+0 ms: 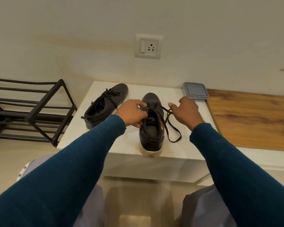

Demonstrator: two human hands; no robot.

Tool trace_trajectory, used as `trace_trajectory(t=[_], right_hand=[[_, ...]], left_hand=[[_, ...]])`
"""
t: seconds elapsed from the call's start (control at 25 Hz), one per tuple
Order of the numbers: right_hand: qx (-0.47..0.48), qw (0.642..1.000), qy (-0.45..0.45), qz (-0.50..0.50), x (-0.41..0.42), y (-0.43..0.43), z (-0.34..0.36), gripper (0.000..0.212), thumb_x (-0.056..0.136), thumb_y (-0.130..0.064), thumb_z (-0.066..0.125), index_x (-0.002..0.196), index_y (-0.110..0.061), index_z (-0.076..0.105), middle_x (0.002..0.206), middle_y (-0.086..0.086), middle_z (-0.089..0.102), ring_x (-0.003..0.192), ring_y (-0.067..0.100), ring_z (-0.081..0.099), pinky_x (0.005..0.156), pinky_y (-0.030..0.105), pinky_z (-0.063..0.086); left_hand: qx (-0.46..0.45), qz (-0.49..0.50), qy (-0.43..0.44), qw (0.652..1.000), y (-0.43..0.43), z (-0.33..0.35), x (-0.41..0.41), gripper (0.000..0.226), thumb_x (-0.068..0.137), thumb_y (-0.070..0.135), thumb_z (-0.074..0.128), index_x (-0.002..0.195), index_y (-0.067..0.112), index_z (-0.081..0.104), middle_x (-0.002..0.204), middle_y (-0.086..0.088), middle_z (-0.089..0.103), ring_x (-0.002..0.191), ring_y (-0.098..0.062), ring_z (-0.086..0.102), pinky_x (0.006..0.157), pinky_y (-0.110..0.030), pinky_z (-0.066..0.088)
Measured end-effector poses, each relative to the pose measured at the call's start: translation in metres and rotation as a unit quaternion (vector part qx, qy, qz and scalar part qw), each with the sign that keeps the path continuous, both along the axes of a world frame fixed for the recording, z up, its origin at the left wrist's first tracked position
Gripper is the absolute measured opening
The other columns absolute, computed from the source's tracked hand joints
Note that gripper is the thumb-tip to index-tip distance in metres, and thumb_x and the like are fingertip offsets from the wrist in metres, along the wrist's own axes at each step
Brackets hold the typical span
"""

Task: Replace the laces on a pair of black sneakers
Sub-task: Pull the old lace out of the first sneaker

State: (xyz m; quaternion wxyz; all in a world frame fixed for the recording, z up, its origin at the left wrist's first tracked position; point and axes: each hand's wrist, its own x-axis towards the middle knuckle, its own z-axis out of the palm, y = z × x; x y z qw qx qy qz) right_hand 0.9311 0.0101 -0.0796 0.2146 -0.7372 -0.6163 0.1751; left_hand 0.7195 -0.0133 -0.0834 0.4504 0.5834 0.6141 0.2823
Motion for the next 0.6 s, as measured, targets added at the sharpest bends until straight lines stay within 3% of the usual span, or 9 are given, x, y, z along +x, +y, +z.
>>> trace_trajectory(t=[0.04,0.12,0.2,0.32,0.4,0.48,0.56,0.6], right_hand=[[0.017,0.999,0.01,0.033,-0.006,-0.004,-0.001,0.044,0.095,-0.047,0.058,0.12,-0.011,0.061,0.12,0.007,0.061,0.104,0.022,0.059,0.085,0.038,0.052],[0.036,0.989,0.059,0.132,-0.021,-0.015,0.005,0.03,0.09,-0.046,0.062,0.1,-0.018,0.071,0.099,-0.002,0.07,0.086,0.012,0.064,0.068,0.026,0.051],[0.0,0.982,0.028,0.189,-0.03,-0.021,0.006,0.02,0.087,-0.034,0.064,0.09,-0.017,0.074,0.084,0.001,0.071,0.074,0.014,0.066,0.061,0.028,0.055],[-0.014,0.985,0.008,0.172,-0.034,-0.026,0.003,0.018,0.09,-0.016,0.058,0.089,-0.007,0.073,0.079,0.011,0.07,0.069,0.025,0.067,0.062,0.038,0.059],[-0.06,0.984,0.118,0.12,-0.032,-0.027,0.003,0.021,0.095,-0.01,0.053,0.086,-0.002,0.07,0.074,0.014,0.068,0.061,0.026,0.067,0.058,0.037,0.06],[-0.127,0.956,0.258,0.057,-0.029,-0.028,0.005,0.023,0.098,-0.007,0.049,0.088,0.0,0.068,0.073,0.016,0.065,0.053,0.021,0.062,0.054,0.032,0.058],[-0.163,0.935,0.312,0.035,-0.025,-0.029,0.004,0.022,0.098,-0.005,0.048,0.091,0.001,0.068,0.078,0.019,0.062,0.054,0.02,0.057,0.054,0.031,0.057],[-0.171,0.93,0.323,0.032,-0.023,-0.029,0.004,0.022,0.098,-0.005,0.047,0.094,0.002,0.068,0.08,0.019,0.061,0.055,0.02,0.056,0.055,0.031,0.056]], left_hand=[[0.046,-0.016,0.048,0.998,-0.001,-0.001,0.002,0.045,0.086,0.011,0.066,0.128,0.025,0.061,0.094,-0.003,0.072,0.079,-0.023,0.073,0.066,-0.033,0.063],[0.155,-0.052,0.175,0.971,-0.003,-0.003,0.008,0.046,0.086,0.019,0.062,0.13,0.033,0.061,0.102,0.003,0.071,0.09,-0.019,0.069,0.08,-0.038,0.06],[0.227,-0.067,0.284,0.929,-0.003,-0.004,0.015,0.037,0.091,0.027,0.059,0.126,0.035,0.063,0.113,0.004,0.07,0.099,-0.02,0.065,0.085,-0.04,0.057],[0.283,-0.07,0.403,0.867,0.001,-0.007,0.027,0.023,0.097,0.032,0.055,0.118,0.029,0.062,0.109,0.0,0.065,0.092,-0.023,0.063,0.077,-0.039,0.053],[0.303,-0.072,0.433,0.846,0.003,-0.01,0.033,0.013,0.098,0.031,0.055,0.109,0.024,0.057,0.101,-0.002,0.062,0.082,-0.024,0.06,0.067,-0.037,0.047],[0.275,-0.025,0.373,0.886,0.006,-0.014,0.033,0.009,0.097,0.03,0.054,0.1,0.022,0.054,0.094,-0.003,0.062,0.078,-0.025,0.058,0.066,-0.037,0.045],[0.148,0.085,0.204,0.964,0.012,-0.013,0.027,0.013,0.095,0.026,0.052,0.092,0.015,0.057,0.09,-0.007,0.065,0.081,-0.029,0.061,0.072,-0.041,0.052],[0.082,0.117,0.101,0.985,0.016,-0.012,0.023,0.013,0.093,0.022,0.052,0.089,0.011,0.058,0.092,-0.011,0.067,0.084,-0.032,0.064,0.076,-0.046,0.056]])
